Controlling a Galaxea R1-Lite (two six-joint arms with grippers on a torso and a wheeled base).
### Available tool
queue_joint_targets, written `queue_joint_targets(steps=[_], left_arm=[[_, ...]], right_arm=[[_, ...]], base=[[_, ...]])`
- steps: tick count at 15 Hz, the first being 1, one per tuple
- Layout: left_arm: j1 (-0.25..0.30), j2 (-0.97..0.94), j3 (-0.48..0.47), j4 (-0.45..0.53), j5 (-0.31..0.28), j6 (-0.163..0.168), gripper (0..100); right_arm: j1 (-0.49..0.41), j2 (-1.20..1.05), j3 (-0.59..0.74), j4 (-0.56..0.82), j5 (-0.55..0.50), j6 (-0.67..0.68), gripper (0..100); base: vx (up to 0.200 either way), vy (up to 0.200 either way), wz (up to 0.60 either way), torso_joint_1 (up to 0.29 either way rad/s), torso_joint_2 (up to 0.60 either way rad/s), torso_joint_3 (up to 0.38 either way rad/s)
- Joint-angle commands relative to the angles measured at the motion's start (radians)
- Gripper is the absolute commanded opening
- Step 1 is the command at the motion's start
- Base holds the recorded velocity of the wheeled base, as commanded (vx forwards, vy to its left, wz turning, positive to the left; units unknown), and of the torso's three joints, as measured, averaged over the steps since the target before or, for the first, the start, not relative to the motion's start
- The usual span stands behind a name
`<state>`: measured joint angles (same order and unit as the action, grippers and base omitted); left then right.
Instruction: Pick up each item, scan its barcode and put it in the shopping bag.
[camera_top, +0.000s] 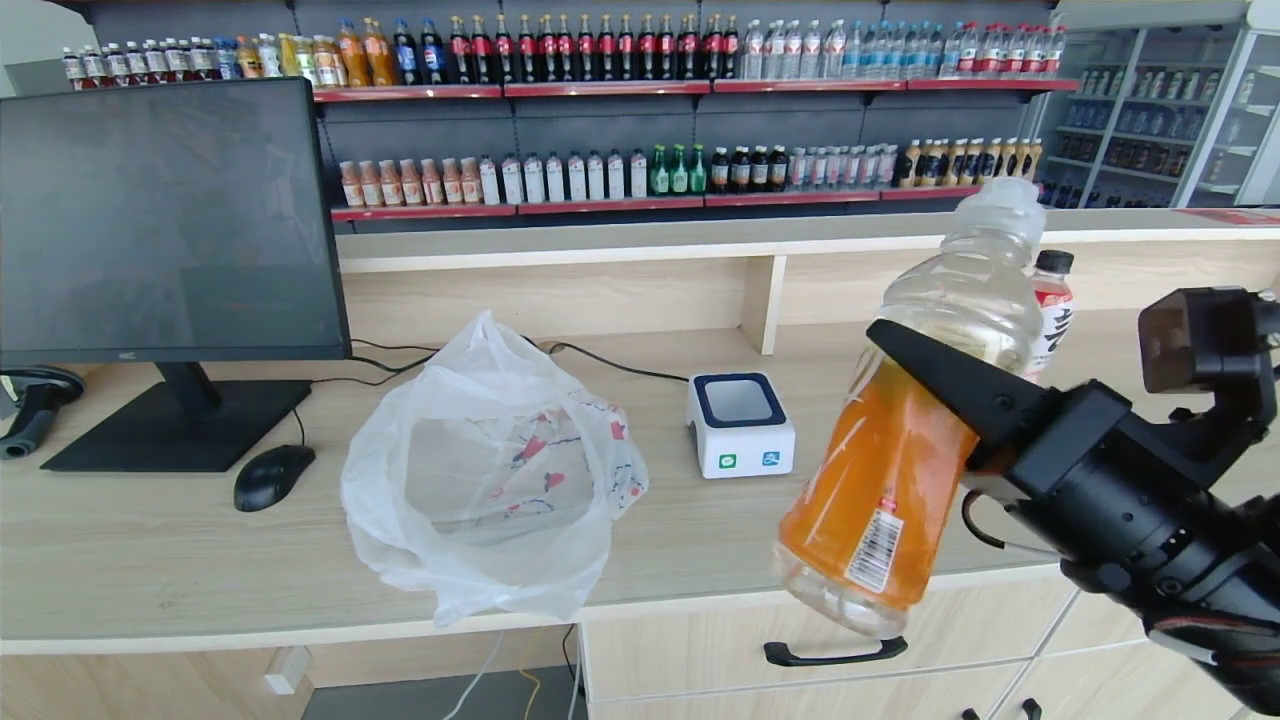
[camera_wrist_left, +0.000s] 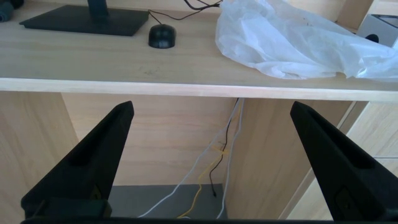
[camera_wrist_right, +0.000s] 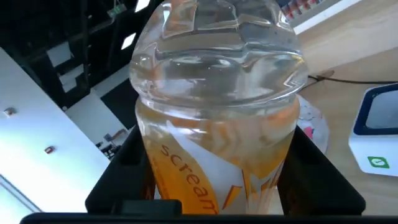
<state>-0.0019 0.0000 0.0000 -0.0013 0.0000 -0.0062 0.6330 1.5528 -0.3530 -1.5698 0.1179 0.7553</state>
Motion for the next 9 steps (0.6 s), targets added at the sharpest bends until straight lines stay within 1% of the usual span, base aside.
queue_joint_targets(steps=[1,3,5,7,9], left_arm=[[0.000,0.000,0.000,0.000,0.002,-0.001,100],[0.000,0.000,0.000,0.000,0.000,-0.001,100],[0.000,0.000,0.000,0.000,0.000,-0.001,100],[0.000,0.000,0.000,0.000,0.000,-0.001,100],[0.000,0.000,0.000,0.000,0.000,-0.001,100]], right_arm=[[0.030,-0.003,-0.043,-0.001,0.049,0.067,0],[0.037,0.010,-0.116,-0.001,0.111,0.116,0],[0.039,0.046,-0.169,-0.001,0.120,0.150,0],[0.044,0.063,-0.213,-0.001,0.151,0.168,0],[0.045,0.067,-0.250,-0.001,0.243,0.174,0]], base=[[0.000,0.000,0.00,0.000,0.00,0.000],[0.000,0.000,0.00,0.000,0.00,0.000],[0.000,0.000,0.00,0.000,0.00,0.000],[0.000,0.000,0.00,0.000,0.00,0.000],[0.000,0.000,0.00,0.000,0.00,0.000]])
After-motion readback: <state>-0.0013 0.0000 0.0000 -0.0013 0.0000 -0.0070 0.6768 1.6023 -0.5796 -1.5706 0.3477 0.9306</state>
